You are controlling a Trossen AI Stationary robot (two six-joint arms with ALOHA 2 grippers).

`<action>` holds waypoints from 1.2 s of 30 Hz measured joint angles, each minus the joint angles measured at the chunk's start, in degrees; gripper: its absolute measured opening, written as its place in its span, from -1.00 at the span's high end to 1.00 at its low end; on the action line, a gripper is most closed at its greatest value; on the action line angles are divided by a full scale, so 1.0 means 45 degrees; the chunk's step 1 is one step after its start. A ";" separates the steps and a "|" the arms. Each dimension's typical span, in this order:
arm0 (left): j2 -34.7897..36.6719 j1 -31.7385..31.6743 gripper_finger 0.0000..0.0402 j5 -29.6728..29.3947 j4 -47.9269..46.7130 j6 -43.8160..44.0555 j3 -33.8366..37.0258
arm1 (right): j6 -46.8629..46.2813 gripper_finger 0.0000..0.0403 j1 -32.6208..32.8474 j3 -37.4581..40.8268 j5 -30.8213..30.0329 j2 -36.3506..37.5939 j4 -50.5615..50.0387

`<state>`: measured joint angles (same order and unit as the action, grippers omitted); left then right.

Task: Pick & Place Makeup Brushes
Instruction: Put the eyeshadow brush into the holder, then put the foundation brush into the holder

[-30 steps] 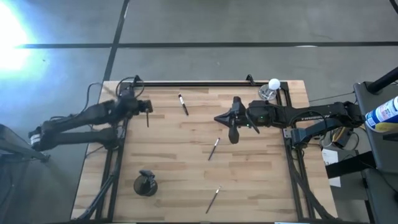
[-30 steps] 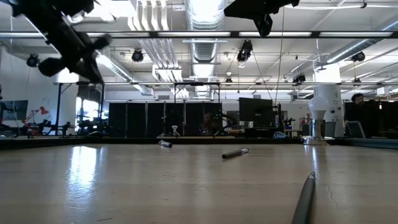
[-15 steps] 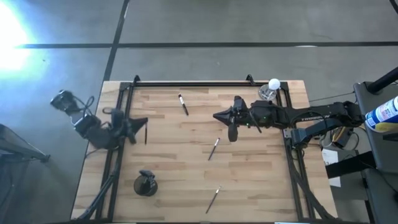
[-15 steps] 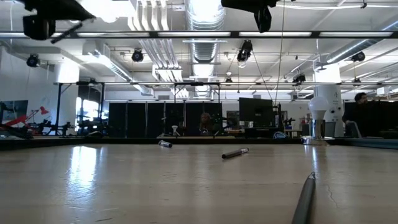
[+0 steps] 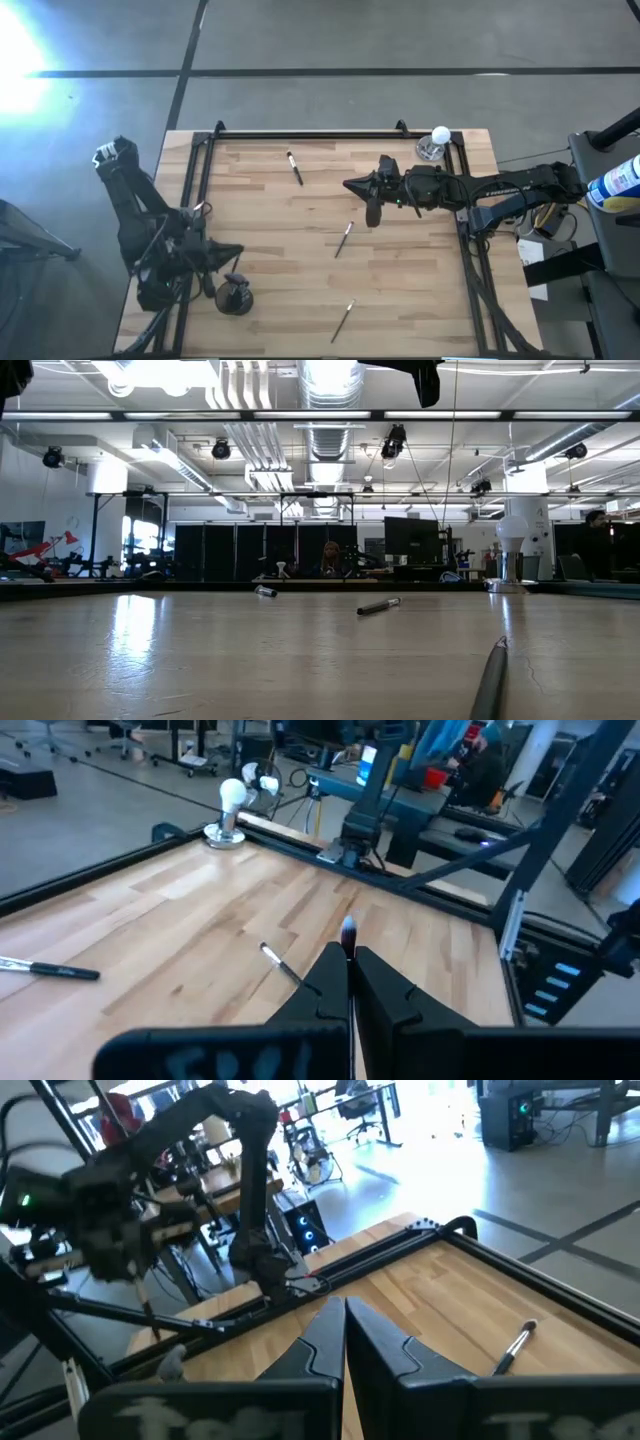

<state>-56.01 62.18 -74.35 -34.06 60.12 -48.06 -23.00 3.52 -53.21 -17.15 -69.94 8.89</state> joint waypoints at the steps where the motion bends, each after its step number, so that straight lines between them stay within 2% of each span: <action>1: -0.0326 0.0093 1.00 -0.0053 0.0018 0.0169 -0.0115 | -0.0032 0.96 0.0005 0.0000 -0.0080 -0.0002 0.0049; 10: -0.3126 0.0976 1.00 -0.0081 0.0076 0.2980 -0.0260 | -0.0589 0.96 0.0050 0.0000 -0.0241 -0.0003 0.0152; 23: -0.5825 0.1164 1.00 0.1752 -0.0965 0.5646 -0.0313 | -0.0706 0.96 0.0055 0.0000 -0.0223 -0.0003 0.0131; 27: -0.5940 0.1159 0.95 0.2125 -0.1213 0.5905 -0.0394 | -0.0701 0.96 0.0061 0.0000 -0.0189 -0.0003 0.0078; 31: -0.5493 0.1159 0.76 0.2623 -0.1336 0.5638 -0.0716 | -0.0682 0.96 0.0084 0.0000 -0.0171 -0.0003 0.0067; 36: -0.4695 0.1159 0.54 0.2757 -0.1672 0.4371 -0.1503 | -0.0499 0.96 0.0084 -0.0003 0.0300 -0.0003 -0.0082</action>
<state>-77.14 67.40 -61.94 -41.58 79.79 -54.83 -25.24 3.90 -53.22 -15.80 -69.95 8.52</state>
